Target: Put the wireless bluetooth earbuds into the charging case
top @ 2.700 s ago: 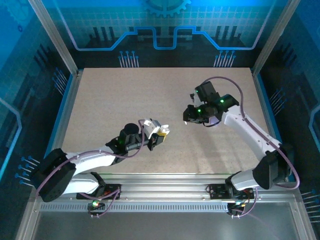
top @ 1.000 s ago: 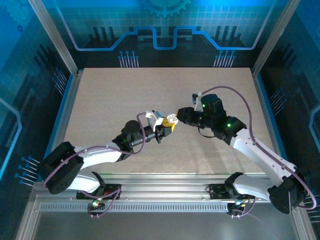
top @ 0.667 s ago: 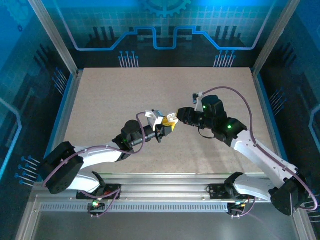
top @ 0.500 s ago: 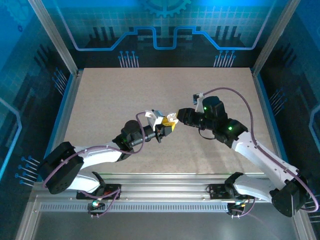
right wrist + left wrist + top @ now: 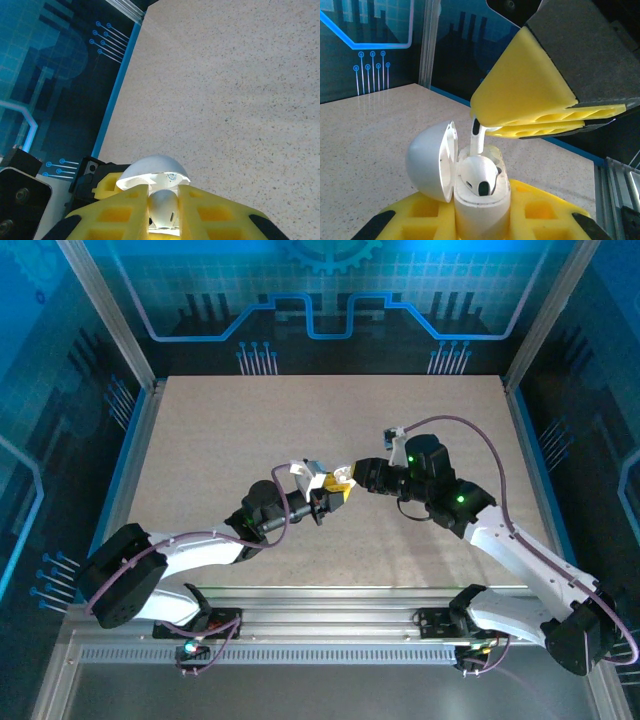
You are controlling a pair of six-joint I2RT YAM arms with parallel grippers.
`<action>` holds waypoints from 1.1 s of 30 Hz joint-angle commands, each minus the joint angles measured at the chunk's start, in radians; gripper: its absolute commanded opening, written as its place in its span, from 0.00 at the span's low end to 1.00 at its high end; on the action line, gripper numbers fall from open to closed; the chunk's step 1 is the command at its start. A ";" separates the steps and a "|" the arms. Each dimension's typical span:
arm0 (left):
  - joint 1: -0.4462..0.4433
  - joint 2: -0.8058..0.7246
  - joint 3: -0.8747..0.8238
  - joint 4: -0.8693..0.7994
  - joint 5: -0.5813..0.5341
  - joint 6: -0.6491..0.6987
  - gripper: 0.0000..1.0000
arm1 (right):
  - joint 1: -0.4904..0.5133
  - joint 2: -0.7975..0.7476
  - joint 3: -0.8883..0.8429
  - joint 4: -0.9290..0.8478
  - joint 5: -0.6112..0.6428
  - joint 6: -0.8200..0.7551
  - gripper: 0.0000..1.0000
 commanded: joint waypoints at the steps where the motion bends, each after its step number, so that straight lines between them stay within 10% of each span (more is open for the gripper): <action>1: -0.007 -0.002 0.033 0.065 0.013 -0.008 0.17 | 0.009 -0.001 0.013 -0.048 -0.048 -0.060 0.21; 33: -0.007 -0.012 0.039 0.048 0.094 0.021 0.17 | -0.131 0.064 0.172 -0.255 -0.296 -0.256 0.20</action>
